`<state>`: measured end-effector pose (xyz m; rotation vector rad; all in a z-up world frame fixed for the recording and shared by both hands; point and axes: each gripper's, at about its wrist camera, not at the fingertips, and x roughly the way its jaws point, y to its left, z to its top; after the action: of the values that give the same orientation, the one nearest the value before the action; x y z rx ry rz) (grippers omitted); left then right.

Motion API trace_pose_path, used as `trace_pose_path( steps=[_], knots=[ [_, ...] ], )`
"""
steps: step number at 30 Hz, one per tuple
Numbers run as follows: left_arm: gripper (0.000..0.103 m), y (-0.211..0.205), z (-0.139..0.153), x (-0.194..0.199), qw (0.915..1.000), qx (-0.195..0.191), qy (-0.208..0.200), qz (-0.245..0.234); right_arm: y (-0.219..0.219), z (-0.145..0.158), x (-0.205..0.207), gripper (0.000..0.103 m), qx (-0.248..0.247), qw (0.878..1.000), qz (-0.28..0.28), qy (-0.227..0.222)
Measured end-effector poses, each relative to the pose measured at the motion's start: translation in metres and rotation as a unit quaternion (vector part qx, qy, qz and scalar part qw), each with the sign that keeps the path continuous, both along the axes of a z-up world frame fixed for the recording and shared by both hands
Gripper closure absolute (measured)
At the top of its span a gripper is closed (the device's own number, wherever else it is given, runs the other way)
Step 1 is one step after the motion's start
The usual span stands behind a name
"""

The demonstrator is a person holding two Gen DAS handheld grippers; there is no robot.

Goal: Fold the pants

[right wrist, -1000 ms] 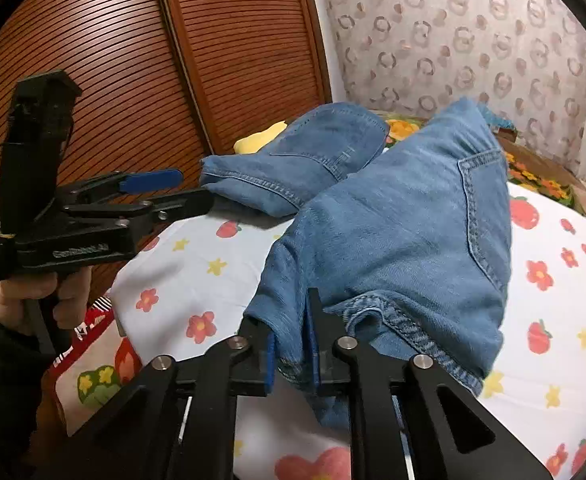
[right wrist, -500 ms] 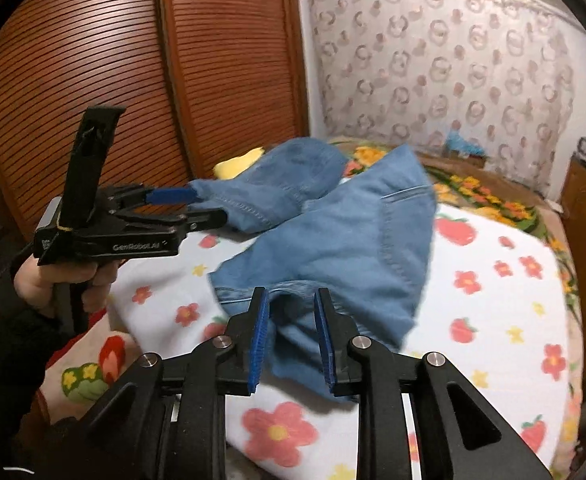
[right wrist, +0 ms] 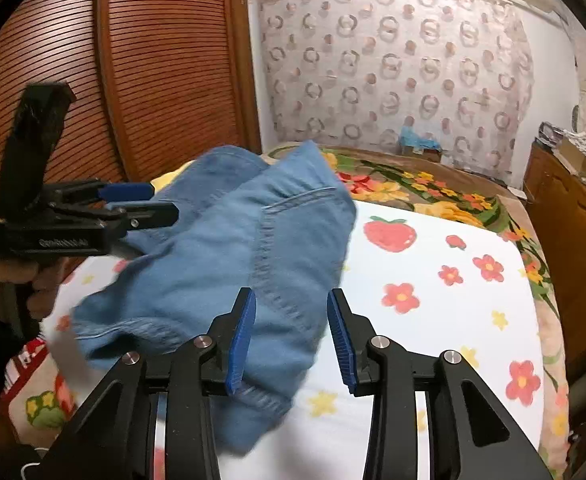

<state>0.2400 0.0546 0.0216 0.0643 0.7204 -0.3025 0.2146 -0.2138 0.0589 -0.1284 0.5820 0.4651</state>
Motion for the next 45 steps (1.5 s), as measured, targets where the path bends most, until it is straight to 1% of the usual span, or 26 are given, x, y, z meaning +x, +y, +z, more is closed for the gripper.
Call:
trace_pose_path(
  steps=[4,7,9,13,17,18,19,20,21,23,25,28,32,34,36,39,42,45],
  knots=[
    [0.032,-0.015,0.002,0.028,0.9998,0.011,0.007,-0.013,-0.002,-0.006,0.029,0.064,0.0,1.0,-0.001,0.006],
    [0.034,-0.025,0.005,0.052,0.9994,0.006,0.019,-0.027,-0.004,-0.01,0.049,0.064,0.003,1.0,0.001,0.013],
    [0.034,-0.031,0.007,0.066,0.9993,0.01,0.023,-0.029,-0.005,-0.011,0.061,0.064,0.004,1.0,0.001,0.016],
    [0.034,-0.042,0.005,0.095,0.9986,0.01,0.038,-0.036,-0.01,-0.009,0.077,0.064,0.013,1.0,0.005,0.018],
    [0.036,-0.049,-0.004,0.116,0.9969,0.0,0.066,-0.044,-0.014,-0.013,0.087,0.064,0.02,1.0,0.008,0.02],
    [0.04,-0.049,-0.007,0.119,0.9961,-0.006,0.074,-0.048,-0.014,-0.014,0.089,0.064,0.023,0.999,0.009,0.022],
    [0.055,-0.049,-0.011,0.122,0.995,-0.012,0.084,-0.053,-0.015,-0.015,0.091,0.064,0.025,0.999,0.009,0.024],
    [0.063,-0.05,-0.015,0.124,0.9936,-0.015,0.096,-0.058,-0.016,-0.018,0.091,0.064,0.027,0.999,0.009,0.025],
    [0.067,-0.051,-0.018,0.123,0.9931,-0.015,0.099,-0.06,-0.016,-0.019,0.092,0.064,0.028,0.999,0.009,0.027],
    [0.083,-0.052,-0.022,0.118,0.9925,-0.012,0.101,-0.068,-0.016,-0.022,0.094,0.063,0.03,0.999,0.009,0.031],
    [0.087,-0.05,-0.019,0.109,0.9935,-0.011,0.089,-0.07,-0.016,-0.024,0.097,0.063,0.031,0.999,0.008,0.034],
    [0.089,-0.043,-0.004,0.092,0.9961,-0.012,0.061,-0.064,-0.015,-0.024,0.099,0.063,0.031,0.999,0.006,0.036],
    [0.09,-0.019,0.027,0.063,0.9981,-0.034,0.02,-0.047,-0.012,-0.019,0.095,0.063,0.037,0.999,0.011,0.034],
    [0.09,-0.001,0.029,0.057,0.999,-0.03,0.018,-0.027,-0.008,-0.016,0.093,0.063,0.037,0.999,0.015,0.03],
    [0.09,0.019,0.022,0.055,0.9994,-0.023,0.024,0.001,-0.003,-0.012,0.092,0.063,0.038,0.999,0.021,0.026],
    [0.09,0.037,0.005,0.049,0.9989,-0.016,0.038,0.021,0.004,-0.011,0.091,0.063,0.045,0.998,0.035,0.024],
    [0.09,0.044,-0.014,0.042,0.9983,-0.003,0.047,0.034,0.014,-0.01,0.09,0.063,0.052,0.997,0.054,0.026],
    [0.09,0.045,-0.032,0.037,0.9976,0.002,0.056,0.042,0.026,-0.016,0.091,0.063,0.054,0.995,0.076,0.039]
  ],
)
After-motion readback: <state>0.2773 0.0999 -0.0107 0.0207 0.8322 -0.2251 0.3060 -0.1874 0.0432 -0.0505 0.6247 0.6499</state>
